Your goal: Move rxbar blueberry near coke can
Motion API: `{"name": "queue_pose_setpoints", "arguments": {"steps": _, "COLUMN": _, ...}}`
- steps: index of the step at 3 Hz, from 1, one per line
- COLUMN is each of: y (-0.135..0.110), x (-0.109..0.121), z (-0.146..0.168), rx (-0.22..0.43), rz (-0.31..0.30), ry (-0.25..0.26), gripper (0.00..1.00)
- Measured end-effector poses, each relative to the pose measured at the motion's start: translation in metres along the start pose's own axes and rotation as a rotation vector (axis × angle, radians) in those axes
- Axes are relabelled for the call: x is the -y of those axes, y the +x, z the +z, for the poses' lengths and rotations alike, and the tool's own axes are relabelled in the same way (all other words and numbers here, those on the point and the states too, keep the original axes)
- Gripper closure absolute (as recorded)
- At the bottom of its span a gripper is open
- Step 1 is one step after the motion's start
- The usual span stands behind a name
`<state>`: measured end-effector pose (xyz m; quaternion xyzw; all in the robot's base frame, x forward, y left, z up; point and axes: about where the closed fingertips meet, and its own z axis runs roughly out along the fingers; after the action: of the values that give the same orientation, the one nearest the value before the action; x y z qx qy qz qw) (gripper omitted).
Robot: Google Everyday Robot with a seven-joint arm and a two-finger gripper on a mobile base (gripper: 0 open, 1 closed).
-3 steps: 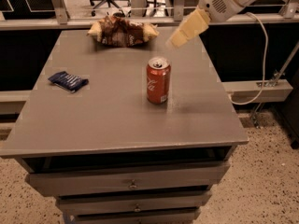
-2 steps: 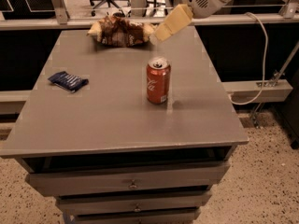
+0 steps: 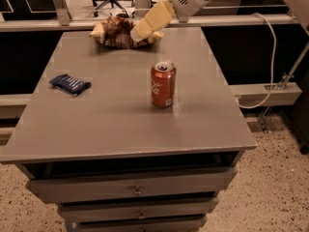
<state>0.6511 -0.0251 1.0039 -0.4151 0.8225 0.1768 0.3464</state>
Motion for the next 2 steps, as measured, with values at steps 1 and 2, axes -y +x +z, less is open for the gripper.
{"name": "queue_pose_setpoints", "arguments": {"steps": 1, "y": -0.001, "x": -0.002, "z": 0.004, "rx": 0.003, "rz": -0.008, "ry": -0.003, "gripper": 0.00}}
{"name": "queue_pose_setpoints", "arguments": {"steps": 2, "y": -0.005, "x": -0.007, "z": 0.018, "rx": 0.014, "rz": -0.024, "ry": -0.013, "gripper": 0.00}}
